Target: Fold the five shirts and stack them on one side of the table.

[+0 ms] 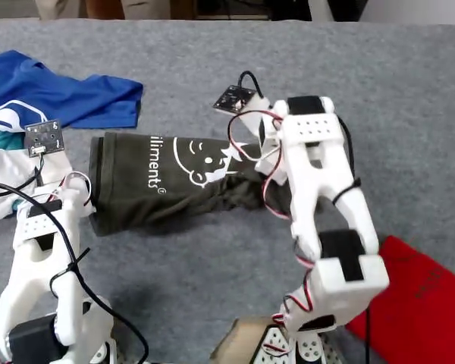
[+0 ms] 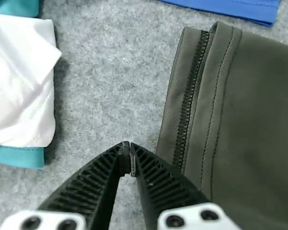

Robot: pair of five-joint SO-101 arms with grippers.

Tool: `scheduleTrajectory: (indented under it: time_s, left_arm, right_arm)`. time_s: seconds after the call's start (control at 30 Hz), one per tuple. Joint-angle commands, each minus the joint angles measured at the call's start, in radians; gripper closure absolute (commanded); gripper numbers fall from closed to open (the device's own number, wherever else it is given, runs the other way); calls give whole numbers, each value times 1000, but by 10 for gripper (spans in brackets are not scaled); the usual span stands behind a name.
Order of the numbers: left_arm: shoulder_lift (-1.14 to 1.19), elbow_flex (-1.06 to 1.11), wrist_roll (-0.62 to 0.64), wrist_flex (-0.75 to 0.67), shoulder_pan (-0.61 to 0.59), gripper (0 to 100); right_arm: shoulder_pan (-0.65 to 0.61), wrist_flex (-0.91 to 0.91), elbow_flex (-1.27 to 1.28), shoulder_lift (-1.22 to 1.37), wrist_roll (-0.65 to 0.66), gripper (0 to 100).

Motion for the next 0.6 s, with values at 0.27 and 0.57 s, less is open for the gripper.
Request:
scheduleTrajectory:
  time_s: [0.27,0.57]
  left_arm:
    - [1,-18,3,-15,14,981]
    - [1,-18,3,-15,14,981]
  right_arm:
    - [4,-60,-200,99,92,826]
    - [22,-52,-252,77,69,692]
